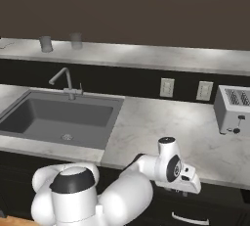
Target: Take the tongs from the drawer on the right and place them on the dining counter next to the tray containing the kebab skewer.
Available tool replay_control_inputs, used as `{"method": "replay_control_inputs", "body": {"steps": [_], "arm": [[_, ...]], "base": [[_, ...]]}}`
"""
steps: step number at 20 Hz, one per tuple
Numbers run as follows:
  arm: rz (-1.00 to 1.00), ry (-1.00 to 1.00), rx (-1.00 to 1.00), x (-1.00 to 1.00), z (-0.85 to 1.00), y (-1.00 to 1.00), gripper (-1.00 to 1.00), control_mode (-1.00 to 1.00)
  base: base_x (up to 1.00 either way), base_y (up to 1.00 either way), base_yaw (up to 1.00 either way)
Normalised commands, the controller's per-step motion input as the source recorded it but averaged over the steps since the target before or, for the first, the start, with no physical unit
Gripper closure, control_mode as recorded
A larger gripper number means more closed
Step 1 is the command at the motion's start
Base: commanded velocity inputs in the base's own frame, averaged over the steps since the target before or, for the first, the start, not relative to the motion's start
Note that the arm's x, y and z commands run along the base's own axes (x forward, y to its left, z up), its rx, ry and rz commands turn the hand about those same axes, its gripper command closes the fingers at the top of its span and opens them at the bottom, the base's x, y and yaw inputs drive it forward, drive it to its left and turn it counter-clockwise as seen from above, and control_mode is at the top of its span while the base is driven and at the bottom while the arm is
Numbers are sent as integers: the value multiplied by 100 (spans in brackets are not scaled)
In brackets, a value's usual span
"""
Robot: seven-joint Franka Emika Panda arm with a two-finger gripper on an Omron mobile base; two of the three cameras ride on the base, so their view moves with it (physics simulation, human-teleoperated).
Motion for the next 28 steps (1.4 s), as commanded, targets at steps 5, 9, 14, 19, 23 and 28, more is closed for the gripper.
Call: {"method": "replay_control_inputs", "body": {"steps": [5,9,14,19,23,28], "arm": [[0,8,0,-83,-69,-22,-100,-100],[0,8,0,-84,-68,-22,-100,-100],[0,7,0,-85,-69,-23,-100,-100],[0,6,0,-86,-69,-24,-100,-100],[0,3,2,-89,-69,-25,-100,-100],[0,1,4,-90,-68,-25,-100,-100]], "base": [[0,0,0],[0,0,0],[0,0,0],[0,0,0],[0,0,0],[0,0,0]]}}
